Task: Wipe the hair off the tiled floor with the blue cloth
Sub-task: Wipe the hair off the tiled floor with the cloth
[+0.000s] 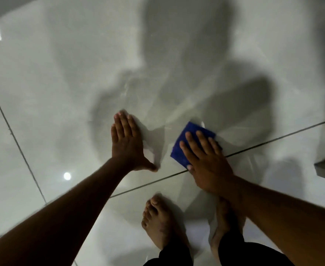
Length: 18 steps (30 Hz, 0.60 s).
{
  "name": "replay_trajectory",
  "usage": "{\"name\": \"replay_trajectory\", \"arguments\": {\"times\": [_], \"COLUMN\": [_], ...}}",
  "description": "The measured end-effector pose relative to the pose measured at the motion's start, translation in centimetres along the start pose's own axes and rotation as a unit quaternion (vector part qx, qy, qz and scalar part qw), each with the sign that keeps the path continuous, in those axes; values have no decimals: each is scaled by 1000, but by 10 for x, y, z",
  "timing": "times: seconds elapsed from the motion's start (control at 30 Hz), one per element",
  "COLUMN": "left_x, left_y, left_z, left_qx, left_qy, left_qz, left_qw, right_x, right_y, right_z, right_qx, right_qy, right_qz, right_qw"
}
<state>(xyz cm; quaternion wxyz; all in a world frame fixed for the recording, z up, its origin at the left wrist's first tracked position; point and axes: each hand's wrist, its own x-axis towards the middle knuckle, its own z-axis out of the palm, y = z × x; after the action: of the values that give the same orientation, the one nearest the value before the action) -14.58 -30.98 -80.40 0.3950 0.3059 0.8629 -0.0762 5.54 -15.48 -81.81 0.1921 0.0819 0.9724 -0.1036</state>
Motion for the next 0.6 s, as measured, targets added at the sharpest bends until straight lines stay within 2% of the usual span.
{"name": "replay_trajectory", "arguments": {"times": [0.07,0.13,0.23,0.33,0.43,0.5,0.6], "left_x": [3,11,16,10,8,9,7], "left_y": [11,22,30,27,31,34,30], "left_z": [0,-1,-4,-8,-12,-12,-12], "left_qx": [8,24,34,51,60,56,68], "left_qy": [13,20,21,13,9,5,15], "left_qz": [15,35,40,38,35,27,27], "left_qw": [1000,999,998,998,998,998,997], "right_x": [8,56,117,102,42,10,-2], "right_y": [38,71,107,104,59,16,-24], "right_z": [3,-11,-41,-38,-18,-4,1], "right_qx": [-18,-24,23,61,113,112,89], "right_qy": [5,51,54,67,46,19,-2], "right_qz": [-18,42,140,239,334,317,191], "right_qw": [1000,998,988,967,935,942,977]}}
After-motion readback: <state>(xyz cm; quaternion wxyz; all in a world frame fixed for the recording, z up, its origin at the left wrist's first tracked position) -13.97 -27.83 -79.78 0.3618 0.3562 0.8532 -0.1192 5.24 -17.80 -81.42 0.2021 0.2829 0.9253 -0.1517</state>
